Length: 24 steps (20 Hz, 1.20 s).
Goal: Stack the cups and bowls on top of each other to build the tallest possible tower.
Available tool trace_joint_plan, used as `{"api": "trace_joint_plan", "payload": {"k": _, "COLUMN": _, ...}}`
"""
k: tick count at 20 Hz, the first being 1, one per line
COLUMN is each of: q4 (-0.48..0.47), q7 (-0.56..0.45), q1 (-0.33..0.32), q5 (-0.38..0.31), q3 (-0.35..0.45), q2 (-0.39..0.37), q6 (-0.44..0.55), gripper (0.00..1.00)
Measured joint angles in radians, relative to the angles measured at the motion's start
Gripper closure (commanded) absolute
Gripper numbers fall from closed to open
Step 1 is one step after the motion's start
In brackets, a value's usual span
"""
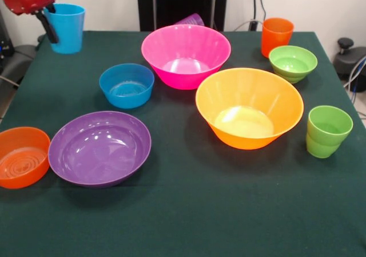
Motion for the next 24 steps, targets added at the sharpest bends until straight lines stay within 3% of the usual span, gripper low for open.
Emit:
{"api": "trace_joint_plan", "payload": {"k": 8, "q4": -0.077, "q7": -0.017, "q1": -0.002, "q5": 0.052, "q3": 0.0, "q2": 0.0, "q6": 0.066, "gripper": 1.0}}
{"api": "trace_joint_plan", "payload": {"k": 15, "q4": -0.186, "q7": -0.017, "q1": 0.036, "q5": 0.084, "q3": -0.008, "q2": 0.012, "q6": 0.166, "gripper": 1.0}}
{"api": "trace_joint_plan", "payload": {"k": 24, "q4": -0.276, "q7": -0.017, "q1": 0.069, "q5": 0.084, "q3": -0.029, "q2": 0.055, "q6": 0.174, "gripper": 1.0}}
